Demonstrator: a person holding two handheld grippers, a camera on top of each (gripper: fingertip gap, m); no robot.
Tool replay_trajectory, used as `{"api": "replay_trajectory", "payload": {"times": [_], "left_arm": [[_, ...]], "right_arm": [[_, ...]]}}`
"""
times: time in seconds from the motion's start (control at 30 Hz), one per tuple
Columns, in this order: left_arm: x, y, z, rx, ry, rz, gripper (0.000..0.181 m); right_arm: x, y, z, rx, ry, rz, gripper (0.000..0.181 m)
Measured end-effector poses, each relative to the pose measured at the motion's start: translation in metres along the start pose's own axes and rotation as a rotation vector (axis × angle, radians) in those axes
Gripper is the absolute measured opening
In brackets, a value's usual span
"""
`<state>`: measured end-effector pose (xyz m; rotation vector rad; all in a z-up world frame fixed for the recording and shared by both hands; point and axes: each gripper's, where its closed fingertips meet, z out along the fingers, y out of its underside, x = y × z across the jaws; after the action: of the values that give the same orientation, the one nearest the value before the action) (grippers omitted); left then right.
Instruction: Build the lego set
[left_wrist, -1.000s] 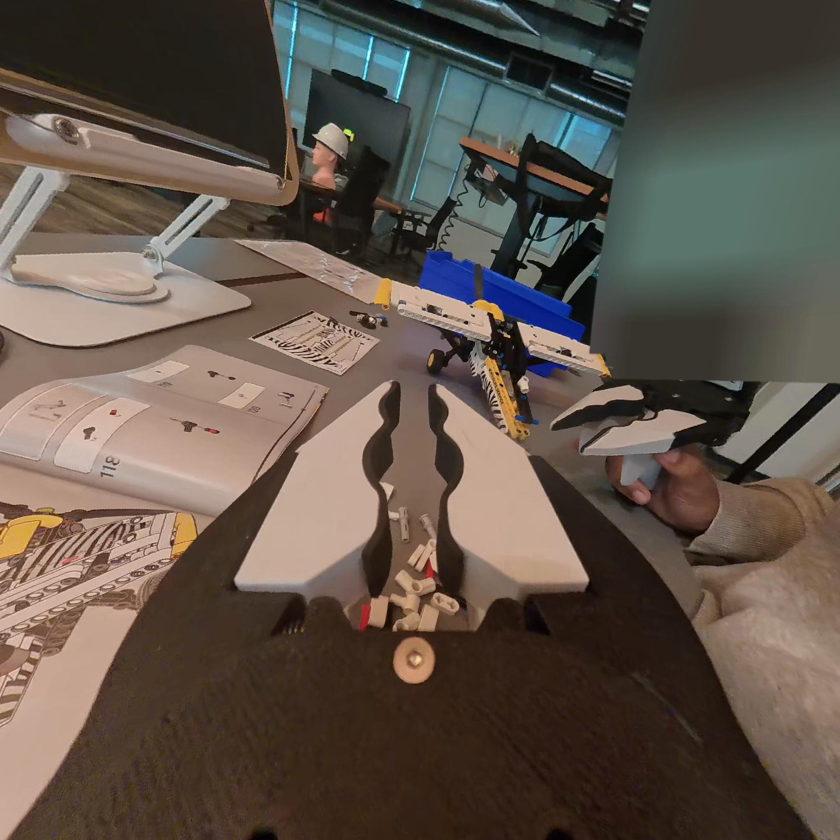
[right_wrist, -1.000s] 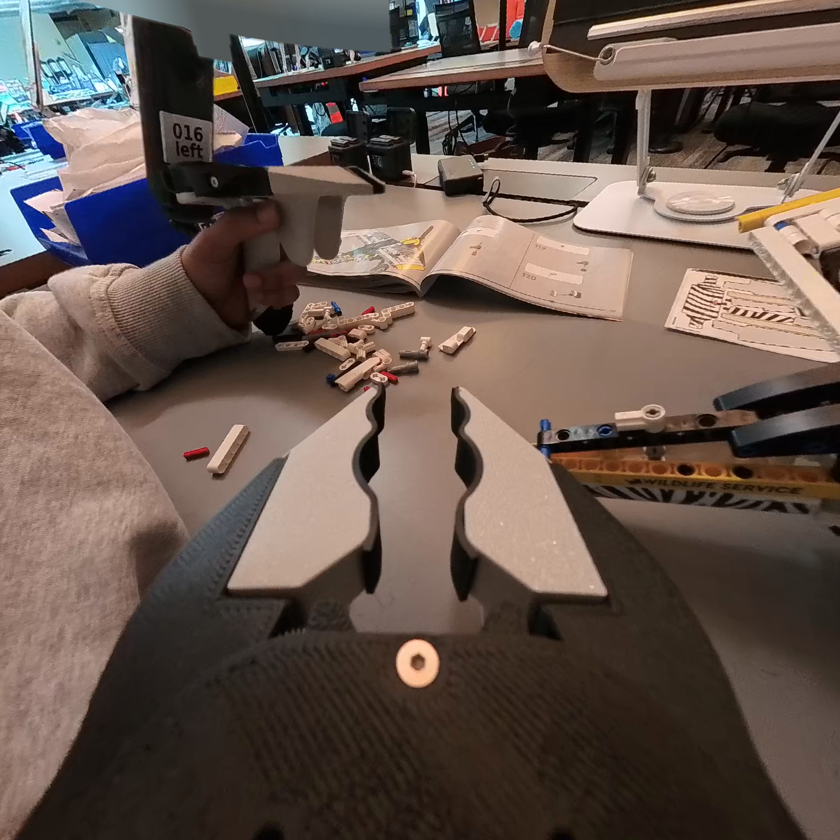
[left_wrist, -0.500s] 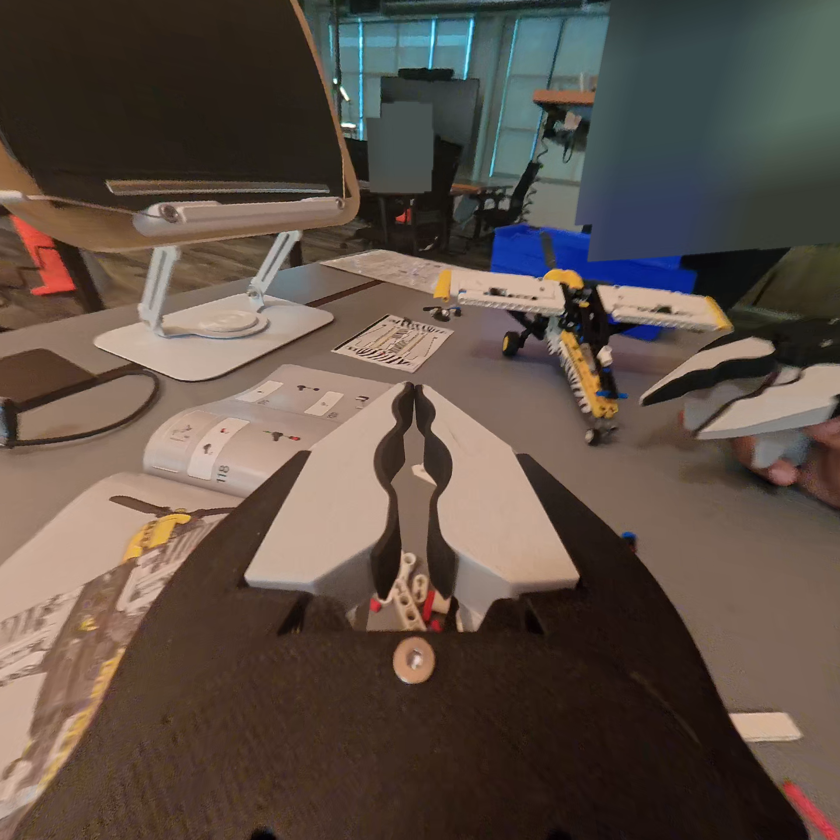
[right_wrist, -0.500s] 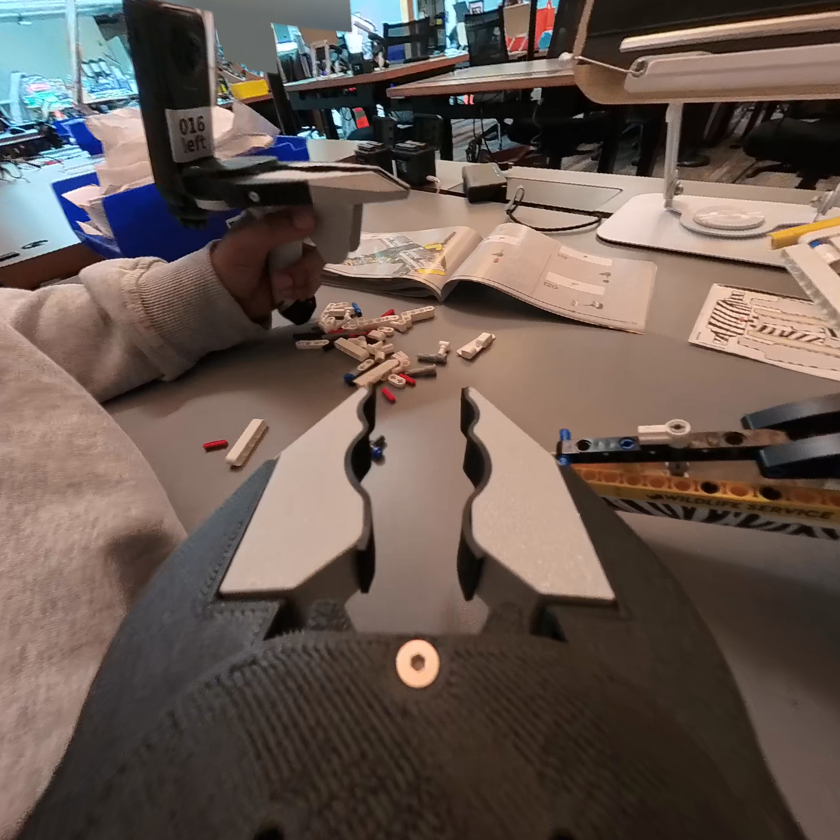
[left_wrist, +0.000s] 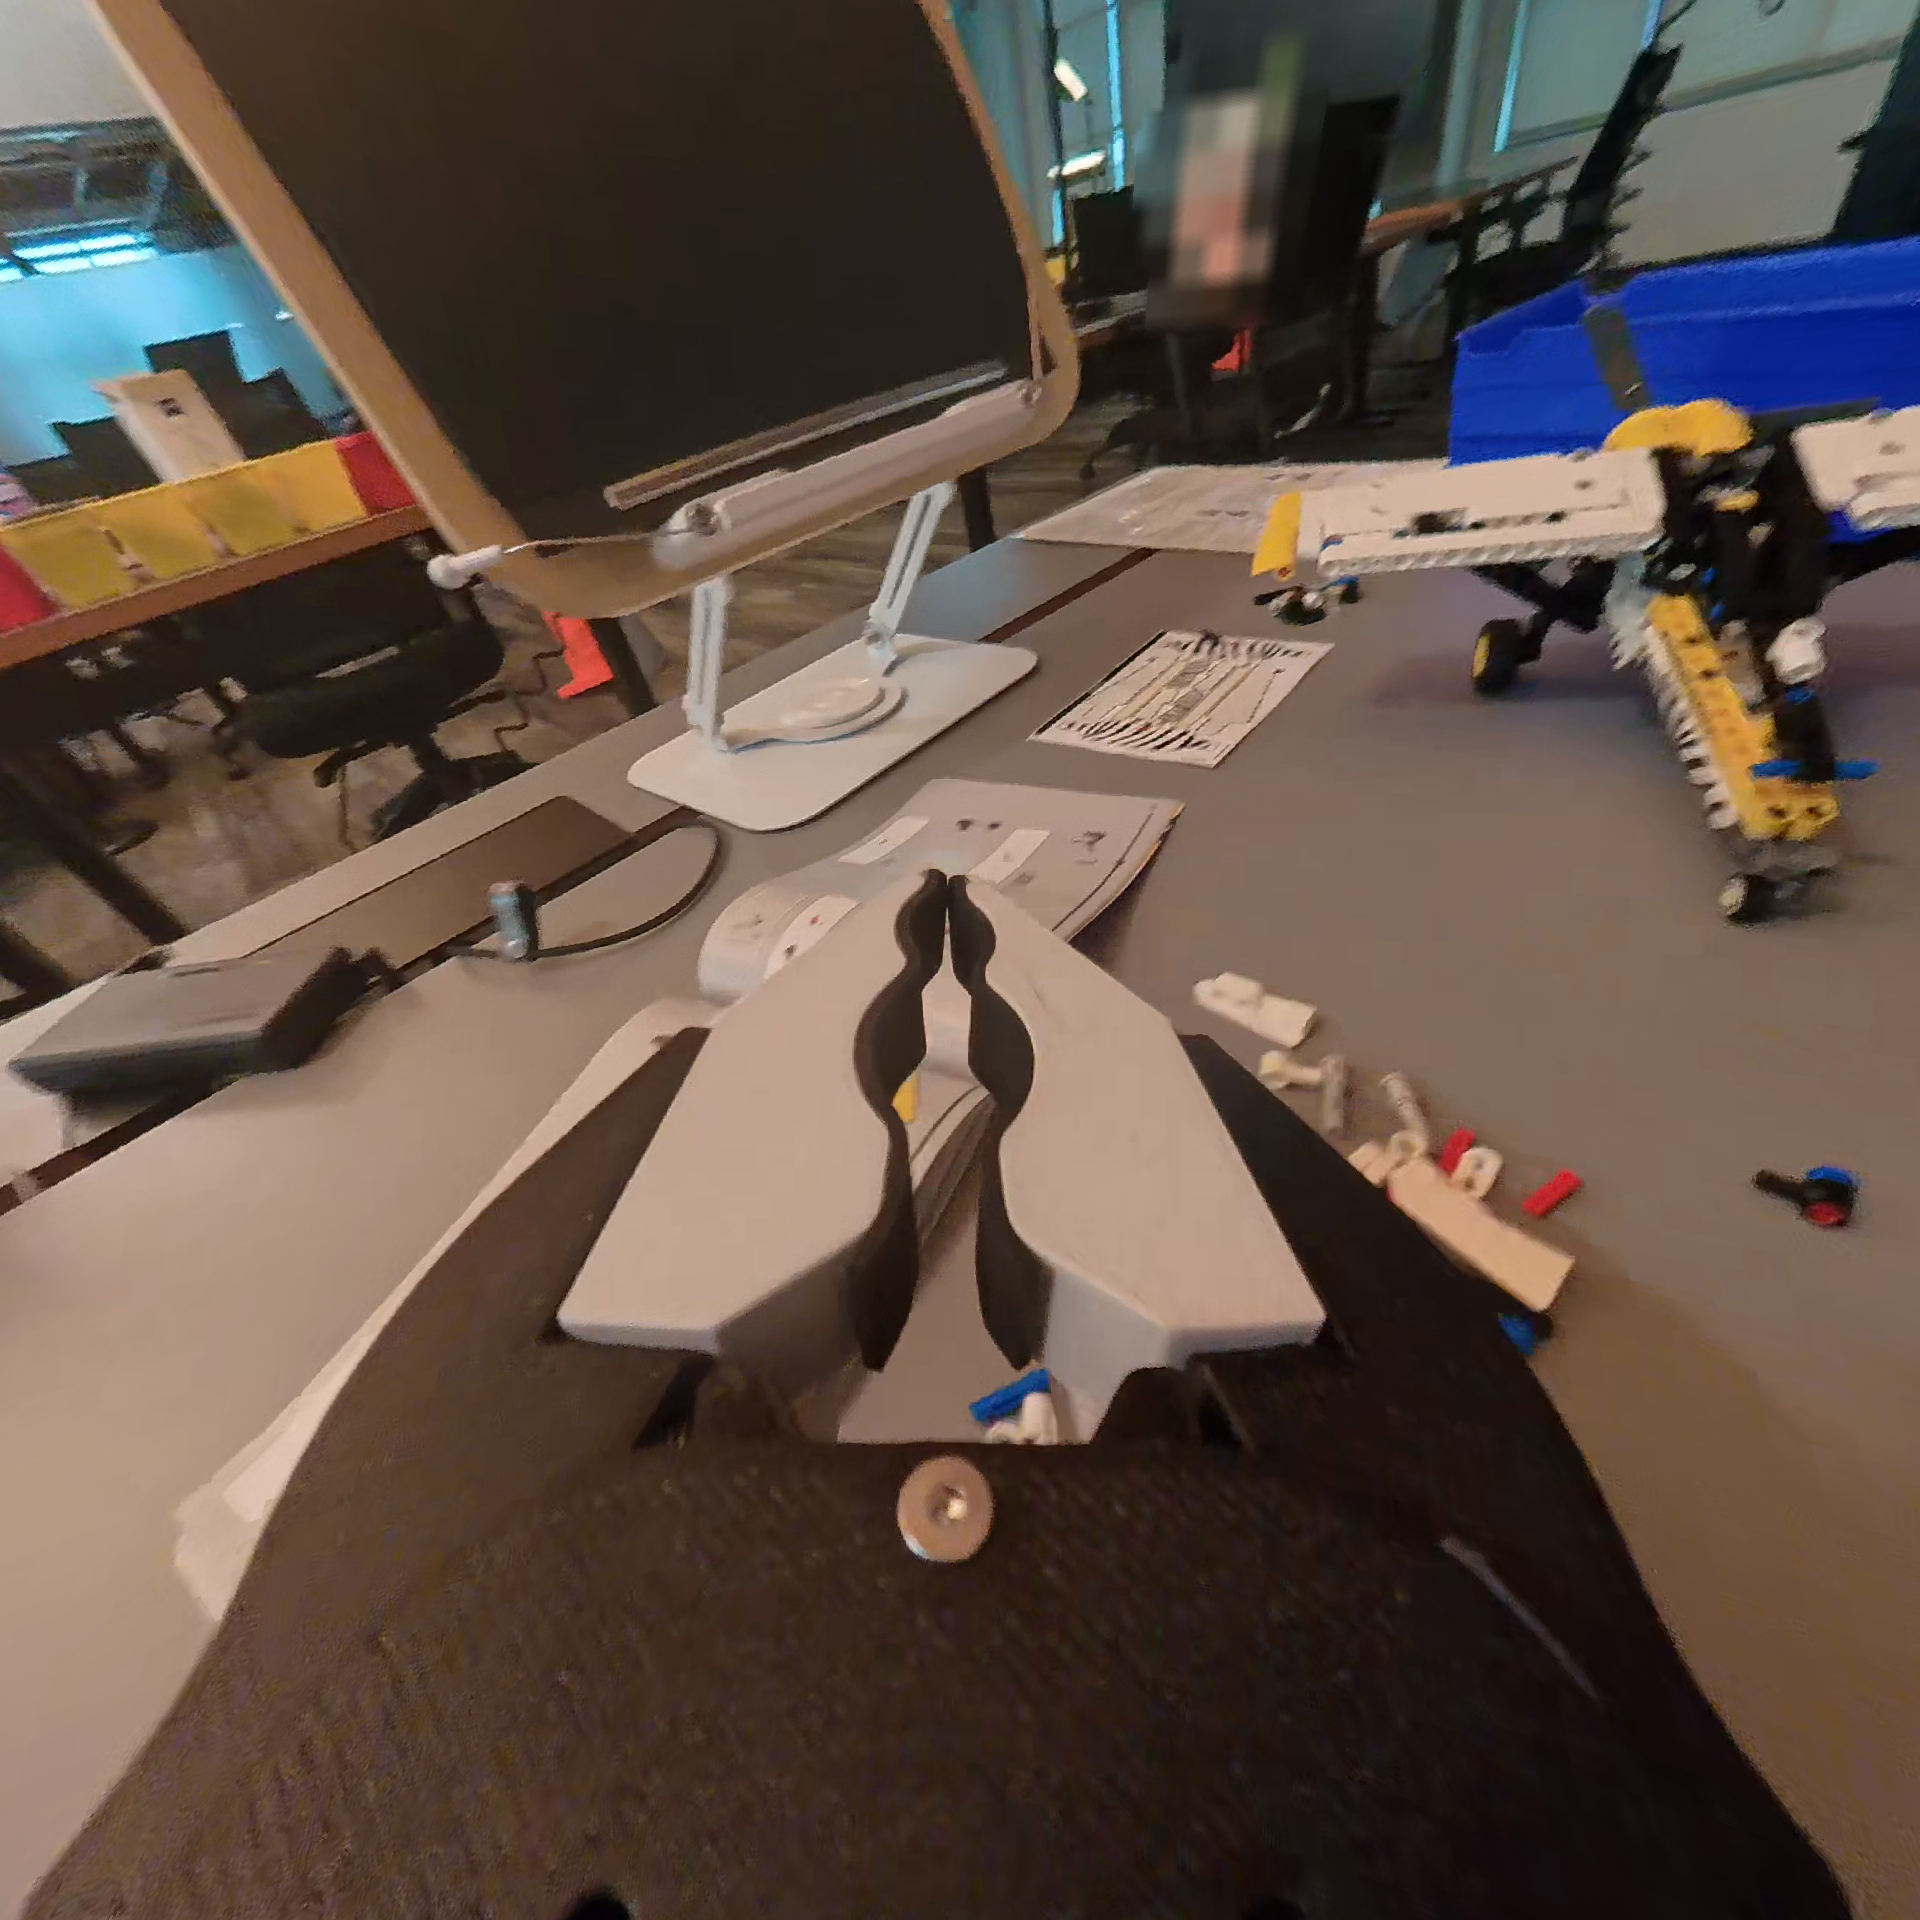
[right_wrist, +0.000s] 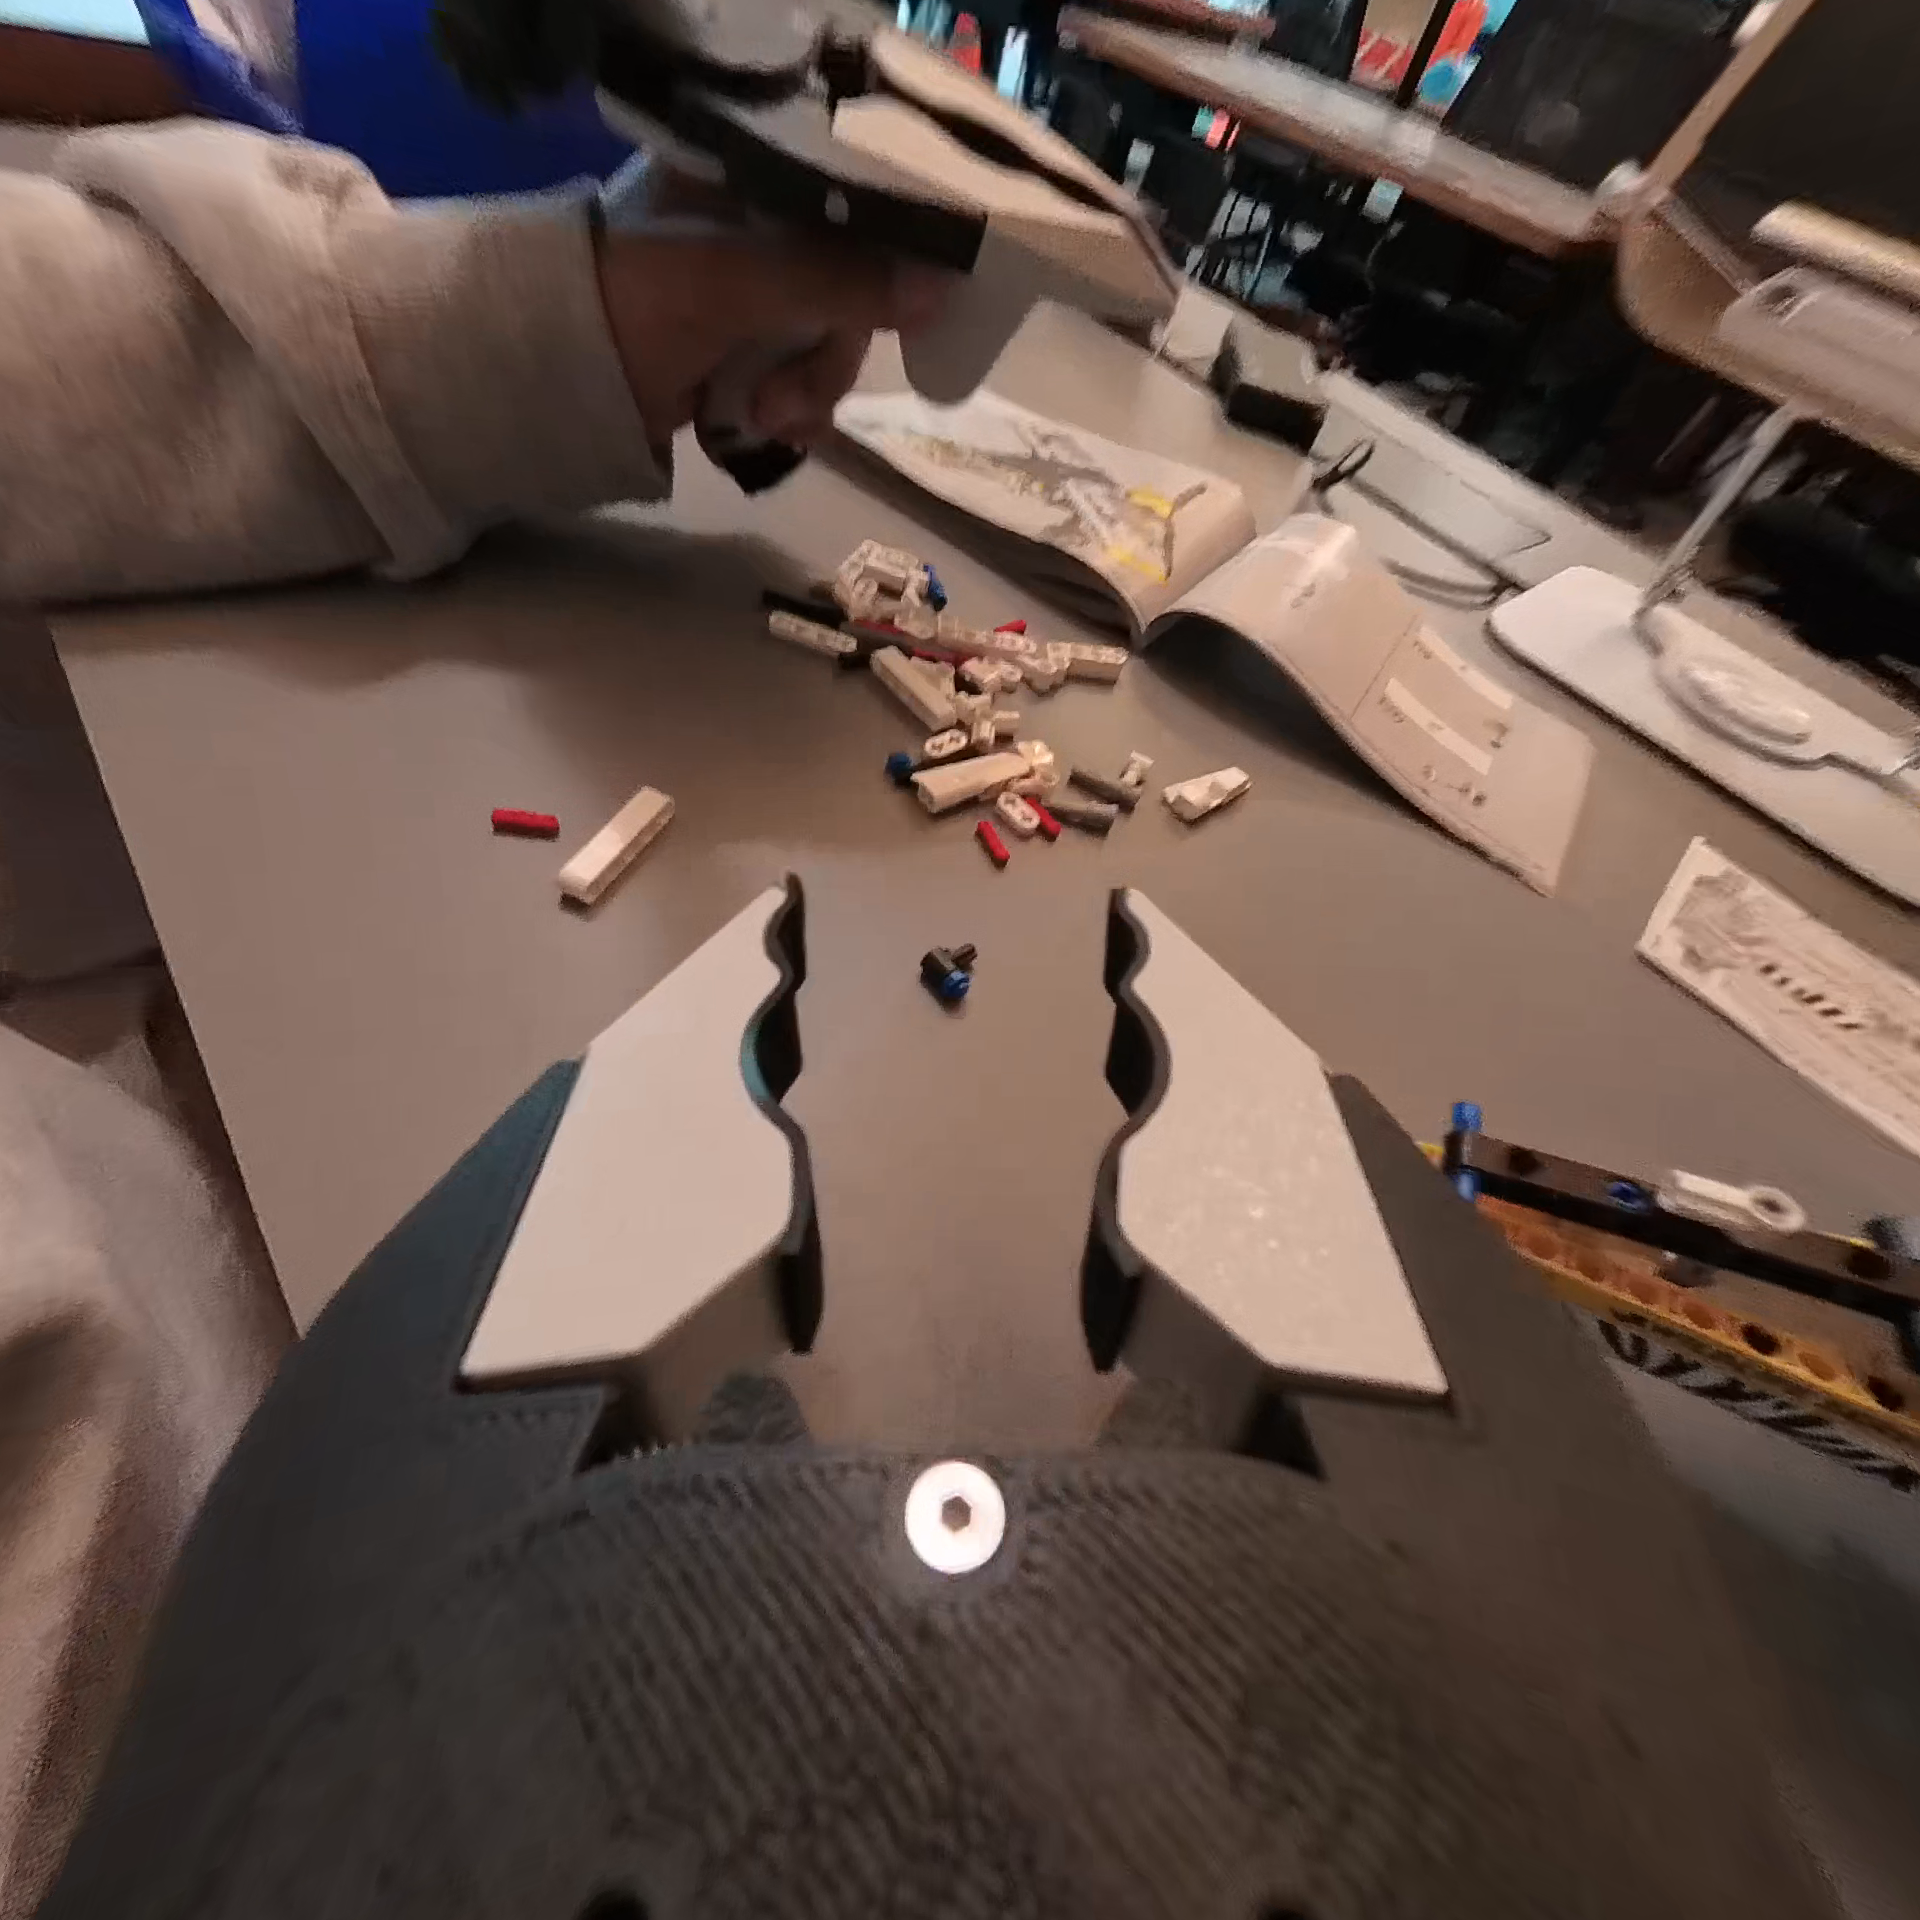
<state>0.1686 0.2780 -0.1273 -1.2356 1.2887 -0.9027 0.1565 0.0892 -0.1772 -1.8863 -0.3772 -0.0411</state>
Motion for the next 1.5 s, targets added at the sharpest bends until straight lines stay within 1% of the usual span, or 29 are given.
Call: {"api": "replay_trajectory", "payload": {"times": [0.07, 0.2, 0.27, 0.33, 0.4, 0.5, 0.57, 0.67, 0.73, 0.77, 0.8, 0.83, 0.9, 0.97, 1.0, 1.07, 1.13, 1.2, 1.3, 1.4, 1.43, 1.5], "left_arm": [[-0.010, 0.005, -0.007, -0.022, -0.028, 0.024, 0.000], [-0.008, 0.005, -0.018, -0.019, 0.025, 0.033, 0.000], [-0.007, 0.011, -0.019, -0.022, 0.013, 0.051, 0.000], [-0.009, 0.019, -0.016, -0.039, -0.019, 0.045, 0.000], [-0.013, 0.026, -0.014, -0.081, -0.042, 0.043, 0.000], [-0.016, 0.018, -0.018, -0.045, -0.054, 0.020, 0.000], [-0.016, 0.007, -0.023, -0.005, -0.058, -0.004, 0.000], [-0.009, -0.010, -0.033, 0.062, -0.074, -0.041, 0.000], [-0.002, -0.017, -0.041, 0.110, -0.107, -0.062, 0.000], [0.004, -0.016, -0.042, 0.124, -0.101, -0.079, 0.000], [0.010, -0.013, -0.043, 0.119, -0.096, -0.102, 0.000], [0.014, -0.011, -0.044, 0.117, -0.096, -0.130, 0.000], [0.022, -0.015, -0.050, 0.156, -0.088, -0.185, 0.000], [0.032, -0.018, -0.055, 0.191, -0.064, -0.217, 0.000], [0.038, -0.017, -0.055, 0.184, -0.047, -0.220, 0.000], [0.050, -0.011, -0.052, 0.149, -0.007, -0.208, 0.000], [0.065, -0.005, -0.045, 0.089, 0.068, -0.216, 0.000], [0.080, 0.001, -0.037, 0.013, 0.154, -0.225, 0.000], [0.099, 0.012, -0.024, -0.152, 0.239, -0.185, 0.000], [0.116, 0.040, -0.014, -0.391, 0.324, -0.062, 0.000], [0.121, 0.048, -0.011, -0.440, 0.347, -0.020, 0.000], [0.128, 0.052, -0.005, -0.465, 0.397, 0.013, 0.000]], "right_arm": [[-0.004, 0.009, 0.007, -0.070, -0.053, 0.030, 0.065], [-0.008, 0.022, 0.015, -0.172, -0.142, 0.128, 0.056], [-0.009, 0.028, 0.019, -0.217, -0.179, 0.167, 0.050], [-0.010, 0.030, 0.022, -0.236, -0.200, 0.183, 0.047], [-0.009, 0.028, 0.024, -0.225, -0.204, 0.178, 0.046], [-0.009, 0.024, 0.026, -0.209, -0.218, 0.160, 0.040], [-0.012, 0.026, 0.026, -0.216, -0.224, 0.111, 0.036], [-0.008, 0.038, 0.030, -0.275, -0.156, -0.057, 0.030], [-0.008, 0.041, 0.035, -0.292, -0.121, -0.165, 0.016], [-0.009, 0.041, 0.037, -0.290, -0.112, -0.204, 0.009], [-0.008, 0.040, 0.040, -0.288, -0.096, -0.238, 0.007], [-0.007, 0.039, 0.042, -0.289, -0.076, -0.266, 0.006], [-0.003, 0.038, 0.047, -0.290, -0.041, -0.295, 0.006], [0.000, 0.037, 0.048, -0.282, -0.022, -0.289, 0.005], [0.002, 0.038, 0.046, -0.285, -0.018, -0.275, 0.005], [0.004, 0.038, 0.041, -0.280, -0.015, -0.240, 0.005], [0.002, 0.029, 0.033, -0.210, -0.038, -0.198, 0.005], [0.003, 0.020, 0.027, -0.154, -0.071, -0.108, 0.005], [0.012, 0.012, 0.022, -0.094, -0.110, 0.037, 0.005], [0.017, 0.003, 0.013, -0.019, -0.143, 0.129, 0.005], [0.018, 0.001, 0.010, 0.002, -0.150, 0.146, 0.005], [0.019, -0.002, 0.004, 0.034, -0.152, 0.162, 0.005]]}}
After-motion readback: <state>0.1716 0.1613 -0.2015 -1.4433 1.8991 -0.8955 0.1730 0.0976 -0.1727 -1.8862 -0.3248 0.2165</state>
